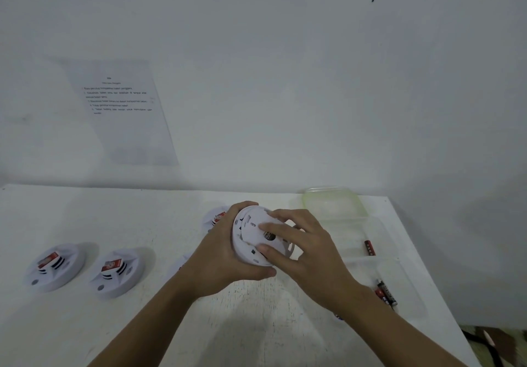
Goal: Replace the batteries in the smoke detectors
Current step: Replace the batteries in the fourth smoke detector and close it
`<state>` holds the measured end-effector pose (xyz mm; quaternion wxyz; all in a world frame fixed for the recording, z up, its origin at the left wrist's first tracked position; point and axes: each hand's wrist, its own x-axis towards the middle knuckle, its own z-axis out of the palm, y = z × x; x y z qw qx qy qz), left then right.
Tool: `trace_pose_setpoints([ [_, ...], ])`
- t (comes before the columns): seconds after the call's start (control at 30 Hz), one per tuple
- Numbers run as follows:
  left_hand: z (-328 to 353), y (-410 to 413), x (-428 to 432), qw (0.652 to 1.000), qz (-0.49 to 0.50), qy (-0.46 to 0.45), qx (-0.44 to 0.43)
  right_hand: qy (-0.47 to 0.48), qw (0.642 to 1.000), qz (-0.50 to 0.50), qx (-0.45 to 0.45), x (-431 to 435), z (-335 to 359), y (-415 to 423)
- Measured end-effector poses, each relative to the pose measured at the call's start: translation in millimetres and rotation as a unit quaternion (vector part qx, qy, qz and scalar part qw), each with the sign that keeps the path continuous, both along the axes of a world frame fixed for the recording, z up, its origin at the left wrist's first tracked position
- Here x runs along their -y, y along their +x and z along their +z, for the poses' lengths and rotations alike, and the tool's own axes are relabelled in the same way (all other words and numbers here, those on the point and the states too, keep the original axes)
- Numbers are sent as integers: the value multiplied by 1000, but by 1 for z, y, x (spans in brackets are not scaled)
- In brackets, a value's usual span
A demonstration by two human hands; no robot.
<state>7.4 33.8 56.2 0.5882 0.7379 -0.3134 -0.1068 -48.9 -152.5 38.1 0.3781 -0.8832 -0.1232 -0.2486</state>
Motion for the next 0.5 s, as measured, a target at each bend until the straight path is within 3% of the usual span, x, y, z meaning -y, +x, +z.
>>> trace_pose_setpoints([
  [0.27, -16, 6, -1, 1000, -12, -9, -27, -4, 999, -17, 39, -9, 1, 5],
  [0.5, -9, 8, -1, 1000, -16, -23, 5, 5, 1000, -8, -7, -4, 10, 5],
])
